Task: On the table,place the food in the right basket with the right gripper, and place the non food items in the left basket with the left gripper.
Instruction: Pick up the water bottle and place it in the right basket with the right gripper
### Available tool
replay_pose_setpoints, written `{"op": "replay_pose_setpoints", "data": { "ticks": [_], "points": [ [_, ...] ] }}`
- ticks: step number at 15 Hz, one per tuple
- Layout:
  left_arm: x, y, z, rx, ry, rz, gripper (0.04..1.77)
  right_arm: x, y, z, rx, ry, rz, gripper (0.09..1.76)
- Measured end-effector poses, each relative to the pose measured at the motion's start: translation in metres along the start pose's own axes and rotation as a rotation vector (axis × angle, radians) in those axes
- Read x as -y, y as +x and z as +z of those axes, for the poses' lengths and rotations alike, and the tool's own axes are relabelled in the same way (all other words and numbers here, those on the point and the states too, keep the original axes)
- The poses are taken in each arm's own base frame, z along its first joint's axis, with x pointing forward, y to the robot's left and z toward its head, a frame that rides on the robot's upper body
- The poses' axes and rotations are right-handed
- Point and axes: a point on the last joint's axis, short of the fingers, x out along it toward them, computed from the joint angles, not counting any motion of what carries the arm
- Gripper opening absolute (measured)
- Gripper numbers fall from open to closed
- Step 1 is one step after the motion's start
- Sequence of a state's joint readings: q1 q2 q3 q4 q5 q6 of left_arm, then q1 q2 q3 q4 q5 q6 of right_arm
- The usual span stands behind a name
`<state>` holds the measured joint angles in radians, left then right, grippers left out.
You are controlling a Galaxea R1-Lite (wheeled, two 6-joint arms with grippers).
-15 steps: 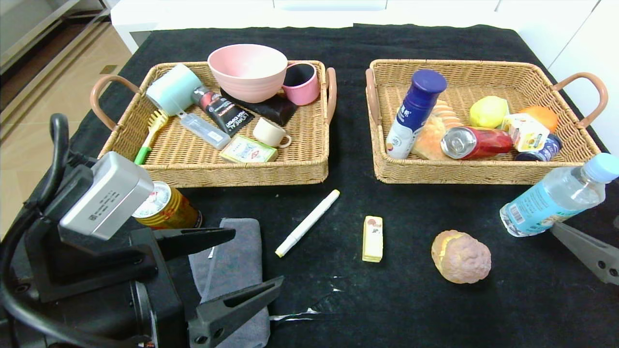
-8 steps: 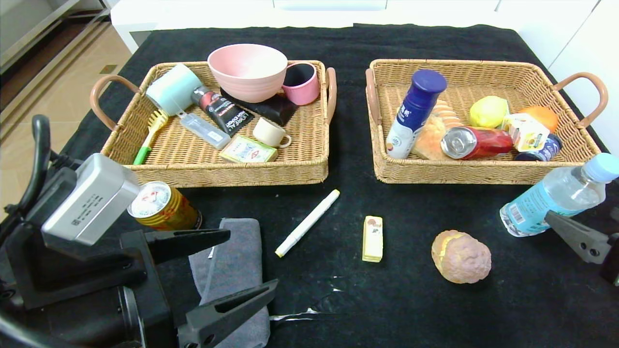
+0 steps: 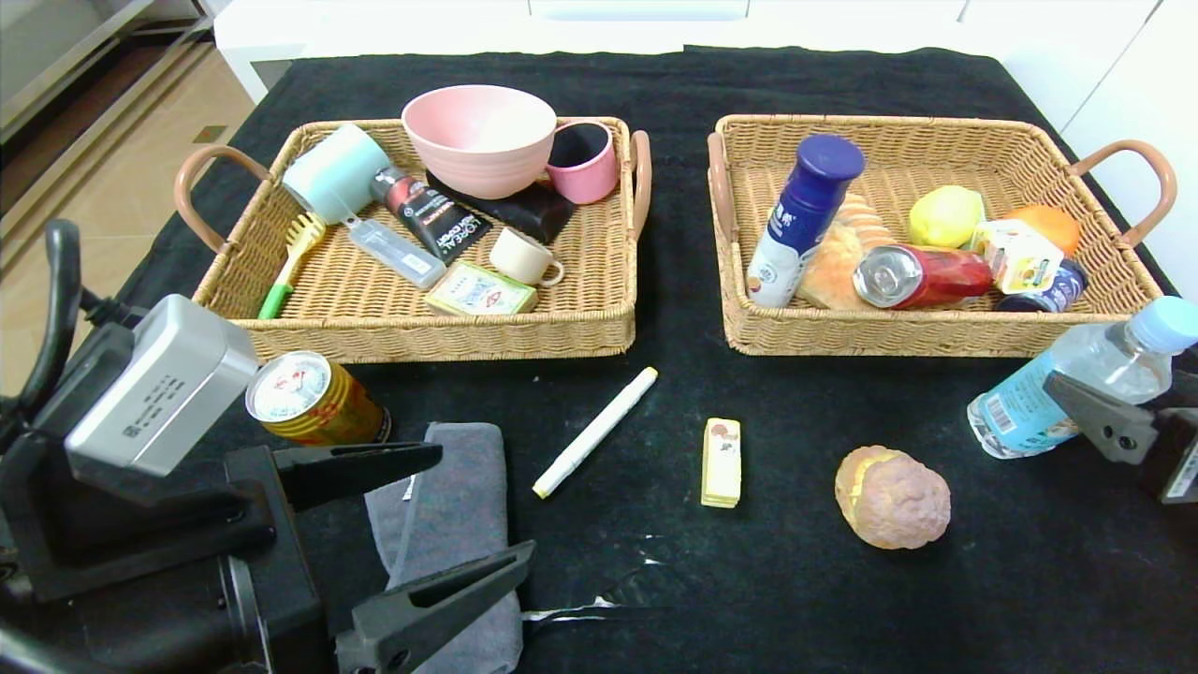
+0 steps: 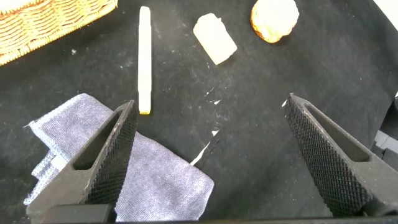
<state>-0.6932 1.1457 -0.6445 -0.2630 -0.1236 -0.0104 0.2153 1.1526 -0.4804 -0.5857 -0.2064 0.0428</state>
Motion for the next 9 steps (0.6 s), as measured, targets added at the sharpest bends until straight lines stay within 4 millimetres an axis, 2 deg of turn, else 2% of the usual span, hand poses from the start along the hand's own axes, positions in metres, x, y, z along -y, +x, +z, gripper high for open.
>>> {"op": "replay_pose_setpoints", "data": {
  "ticks": [4,9],
  "points": [
    [0.0,-0.001,0.0,0.001,0.001,-0.001,1.72,0.004,0.014,-0.003,0.003,0.004,-0.034,1.71],
    [0.0,-0.001,-0.001,0.001,0.0,-0.001,1.72,0.006,0.022,-0.002,0.031,0.012,-0.005,1.71]
  ]
}}
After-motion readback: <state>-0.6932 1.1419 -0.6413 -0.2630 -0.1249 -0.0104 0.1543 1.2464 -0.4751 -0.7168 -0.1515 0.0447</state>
